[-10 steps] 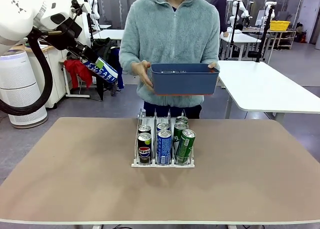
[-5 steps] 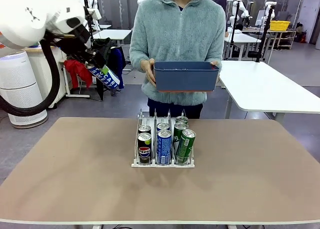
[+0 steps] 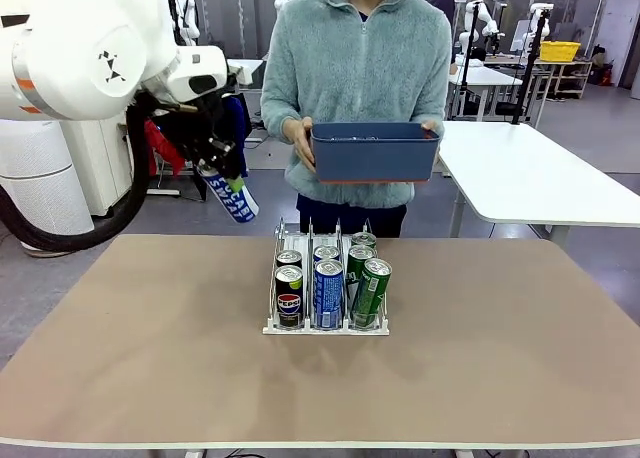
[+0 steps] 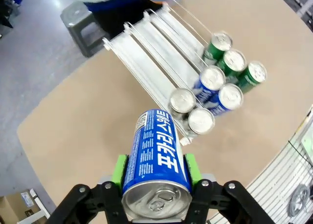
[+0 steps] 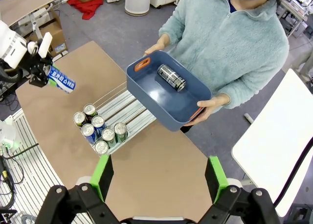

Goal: Fill the beverage cans into the dispenser.
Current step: Place the picked Ionic drink in the line of the Automatic Can Dispenser with the same cans.

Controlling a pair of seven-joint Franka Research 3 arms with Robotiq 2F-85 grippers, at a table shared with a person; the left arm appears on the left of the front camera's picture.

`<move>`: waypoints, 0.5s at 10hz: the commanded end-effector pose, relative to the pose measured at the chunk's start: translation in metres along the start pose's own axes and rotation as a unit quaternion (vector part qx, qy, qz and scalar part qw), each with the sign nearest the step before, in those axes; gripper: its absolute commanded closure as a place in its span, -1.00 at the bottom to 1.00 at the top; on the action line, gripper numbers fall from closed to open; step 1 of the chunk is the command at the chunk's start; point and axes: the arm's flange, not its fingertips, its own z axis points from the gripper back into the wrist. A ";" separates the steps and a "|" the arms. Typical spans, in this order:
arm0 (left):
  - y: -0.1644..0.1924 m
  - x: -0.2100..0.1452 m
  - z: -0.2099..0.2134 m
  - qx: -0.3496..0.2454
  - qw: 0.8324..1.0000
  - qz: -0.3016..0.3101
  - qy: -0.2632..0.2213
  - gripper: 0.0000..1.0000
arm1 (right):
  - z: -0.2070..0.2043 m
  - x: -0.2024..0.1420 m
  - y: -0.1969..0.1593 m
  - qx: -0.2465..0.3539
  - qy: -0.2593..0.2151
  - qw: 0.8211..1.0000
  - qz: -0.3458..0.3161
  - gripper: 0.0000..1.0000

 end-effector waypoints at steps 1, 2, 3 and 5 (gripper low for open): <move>0.013 0.002 0.006 0.009 1.000 0.012 -0.014 -0.15 | 0.000 0.000 0.001 0.003 0.001 1.000 0.006 -1.00; 0.013 0.002 0.006 0.009 1.000 0.012 -0.014 -0.15 | 0.000 0.000 0.001 0.003 0.001 1.000 0.006 -1.00; 0.013 0.002 0.006 0.009 1.000 0.012 -0.014 -0.15 | 0.000 0.000 0.001 0.003 0.001 1.000 0.006 -1.00; 0.013 0.002 0.006 0.009 1.000 0.012 -0.014 -0.15 | 0.000 0.000 0.001 0.003 0.001 1.000 0.006 -1.00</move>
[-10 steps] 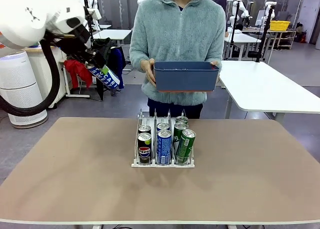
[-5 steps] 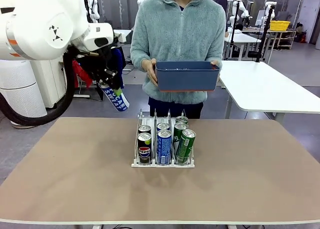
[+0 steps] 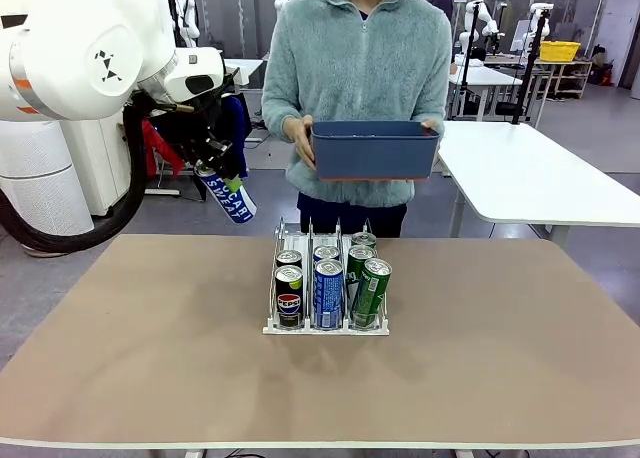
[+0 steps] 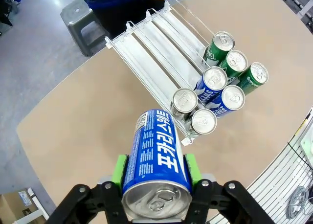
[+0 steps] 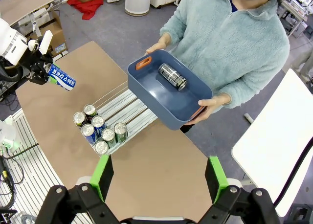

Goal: Fill the beverage cans into the dispenser.
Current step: Place the picked Ionic drink in the line of the Automatic Can Dispenser with the same cans.

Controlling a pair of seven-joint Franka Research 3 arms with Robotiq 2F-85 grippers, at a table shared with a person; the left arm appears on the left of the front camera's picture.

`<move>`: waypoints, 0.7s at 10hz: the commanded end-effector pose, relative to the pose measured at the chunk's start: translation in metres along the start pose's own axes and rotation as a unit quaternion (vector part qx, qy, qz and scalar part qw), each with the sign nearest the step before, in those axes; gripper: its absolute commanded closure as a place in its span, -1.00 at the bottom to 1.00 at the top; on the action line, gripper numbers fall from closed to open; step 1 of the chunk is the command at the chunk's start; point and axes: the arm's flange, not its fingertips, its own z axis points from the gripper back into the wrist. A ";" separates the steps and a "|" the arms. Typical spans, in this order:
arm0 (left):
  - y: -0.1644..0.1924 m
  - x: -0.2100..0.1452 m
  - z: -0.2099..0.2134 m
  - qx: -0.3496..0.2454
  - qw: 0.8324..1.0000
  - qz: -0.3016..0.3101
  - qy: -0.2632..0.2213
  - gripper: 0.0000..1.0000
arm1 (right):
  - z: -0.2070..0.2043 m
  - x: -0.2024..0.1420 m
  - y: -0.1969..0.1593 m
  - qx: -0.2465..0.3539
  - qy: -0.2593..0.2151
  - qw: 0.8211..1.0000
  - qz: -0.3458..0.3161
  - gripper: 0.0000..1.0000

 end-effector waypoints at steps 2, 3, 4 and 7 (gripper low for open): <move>0.000 0.000 0.000 0.000 1.000 0.000 0.000 -0.15 | 0.000 0.000 0.001 0.003 0.001 1.000 0.006 -1.00; -0.025 0.003 -0.008 0.033 0.999 0.011 0.003 -0.15 | 0.000 0.000 0.001 0.003 0.001 1.000 0.006 -1.00; -0.047 0.008 -0.020 0.045 0.999 0.023 -0.004 -0.15 | 0.000 0.000 0.001 0.003 0.001 1.000 0.006 -1.00; -0.112 0.010 -0.044 0.072 0.997 0.005 -0.014 -0.15 | 0.000 0.000 0.001 0.003 0.001 1.000 0.006 -1.00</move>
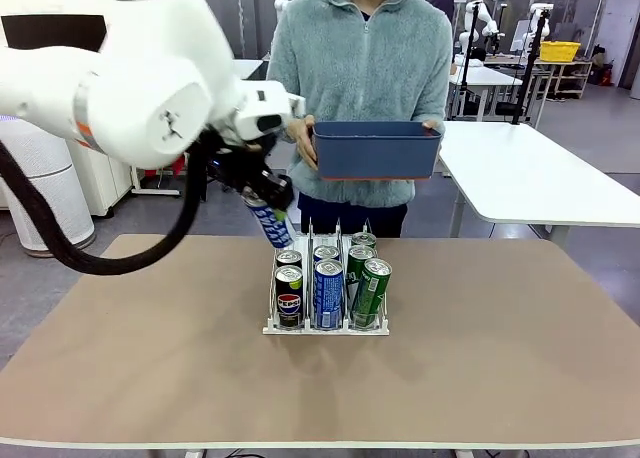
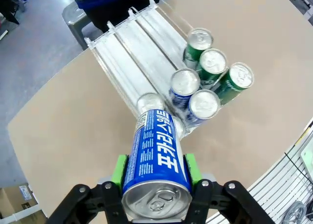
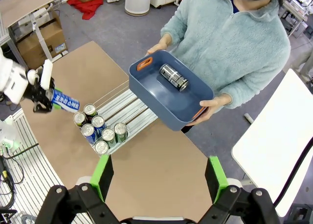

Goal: Fill the beverage cans into the dispenser.
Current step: Place the picked Ionic drink in the line of the Automatic Can Dispenser with the same cans.

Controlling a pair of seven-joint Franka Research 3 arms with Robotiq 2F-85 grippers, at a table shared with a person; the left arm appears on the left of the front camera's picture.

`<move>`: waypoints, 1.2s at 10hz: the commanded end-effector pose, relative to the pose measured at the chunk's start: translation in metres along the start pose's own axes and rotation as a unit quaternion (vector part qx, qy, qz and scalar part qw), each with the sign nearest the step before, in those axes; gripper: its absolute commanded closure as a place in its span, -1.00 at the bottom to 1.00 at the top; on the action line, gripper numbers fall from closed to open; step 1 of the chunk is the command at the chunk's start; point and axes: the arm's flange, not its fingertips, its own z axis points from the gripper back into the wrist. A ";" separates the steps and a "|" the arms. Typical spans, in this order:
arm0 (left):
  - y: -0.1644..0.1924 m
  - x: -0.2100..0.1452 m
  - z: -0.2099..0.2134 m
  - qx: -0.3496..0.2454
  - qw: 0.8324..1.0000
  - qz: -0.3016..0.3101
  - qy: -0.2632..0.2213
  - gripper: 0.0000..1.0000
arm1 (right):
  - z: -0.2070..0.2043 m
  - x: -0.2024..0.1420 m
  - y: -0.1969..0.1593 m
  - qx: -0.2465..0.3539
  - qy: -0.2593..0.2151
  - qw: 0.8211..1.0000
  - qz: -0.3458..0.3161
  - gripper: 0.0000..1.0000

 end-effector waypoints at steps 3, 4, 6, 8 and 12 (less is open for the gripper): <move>-0.048 0.002 -0.032 -0.019 0.999 -0.037 -0.016 -0.15 | 0.000 0.000 0.001 0.003 0.001 1.000 0.006 -1.00; -0.068 0.002 -0.039 -0.041 0.998 -0.039 -0.003 -0.15 | 0.000 0.000 0.001 0.003 0.001 1.000 0.006 -1.00; -0.081 0.001 -0.042 -0.059 0.996 -0.067 0.009 -0.15 | 0.000 0.000 0.001 0.003 0.001 1.000 0.006 -1.00; -0.075 -0.002 -0.042 -0.031 0.998 -0.047 0.009 -0.15 | 0.000 0.000 0.001 0.003 0.001 1.000 0.006 -1.00; -0.090 0.000 -0.047 -0.024 0.998 -0.058 0.021 -0.15 | 0.000 0.000 0.001 0.003 0.001 1.000 0.006 -1.00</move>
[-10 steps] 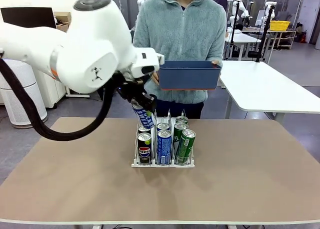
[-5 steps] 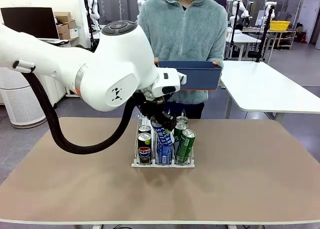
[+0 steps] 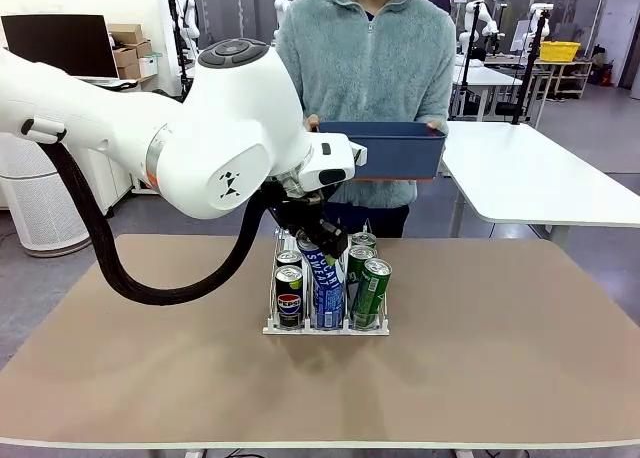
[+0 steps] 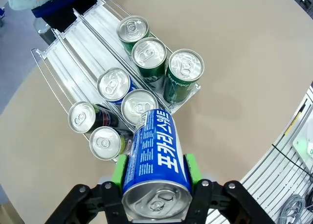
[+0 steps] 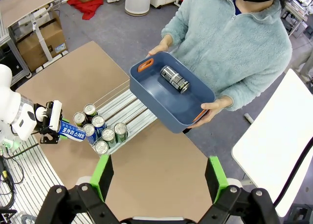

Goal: Fill the beverage cans into the dispenser.
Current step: Place the picked Ionic drink in the line of the Automatic Can Dispenser with the same cans.

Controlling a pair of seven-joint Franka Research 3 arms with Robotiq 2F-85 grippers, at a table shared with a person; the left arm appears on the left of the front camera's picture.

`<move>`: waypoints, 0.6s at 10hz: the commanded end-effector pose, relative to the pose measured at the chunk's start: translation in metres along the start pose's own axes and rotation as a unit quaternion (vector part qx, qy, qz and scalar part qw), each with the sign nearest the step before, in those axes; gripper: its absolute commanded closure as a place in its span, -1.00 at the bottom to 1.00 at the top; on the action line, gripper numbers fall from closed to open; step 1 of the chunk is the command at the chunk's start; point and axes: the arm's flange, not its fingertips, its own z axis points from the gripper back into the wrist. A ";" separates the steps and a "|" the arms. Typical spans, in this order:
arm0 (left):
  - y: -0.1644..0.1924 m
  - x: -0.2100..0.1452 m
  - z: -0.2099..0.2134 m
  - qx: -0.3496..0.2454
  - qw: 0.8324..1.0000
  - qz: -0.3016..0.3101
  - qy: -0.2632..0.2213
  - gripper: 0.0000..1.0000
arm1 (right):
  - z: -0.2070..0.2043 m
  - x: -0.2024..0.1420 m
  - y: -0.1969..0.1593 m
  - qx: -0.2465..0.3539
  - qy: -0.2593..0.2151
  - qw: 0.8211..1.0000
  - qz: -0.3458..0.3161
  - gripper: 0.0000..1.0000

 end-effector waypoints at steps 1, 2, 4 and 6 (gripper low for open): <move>-0.022 0.002 0.004 0.010 1.000 -0.009 0.015 -0.15 | 0.000 0.000 0.001 0.003 0.001 1.000 0.006 -1.00; -0.031 -0.001 0.007 0.005 1.000 -0.013 0.026 -0.15 | 0.000 0.000 0.001 0.003 0.001 1.000 0.006 -1.00; -0.039 -0.003 0.006 0.028 0.999 -0.012 0.030 -0.15 | 0.000 0.000 0.001 0.003 0.001 1.000 0.006 -1.00; -0.044 -0.006 0.005 0.024 0.999 -0.019 0.036 -0.15 | 0.000 0.000 0.001 0.003 0.001 1.000 0.006 -1.00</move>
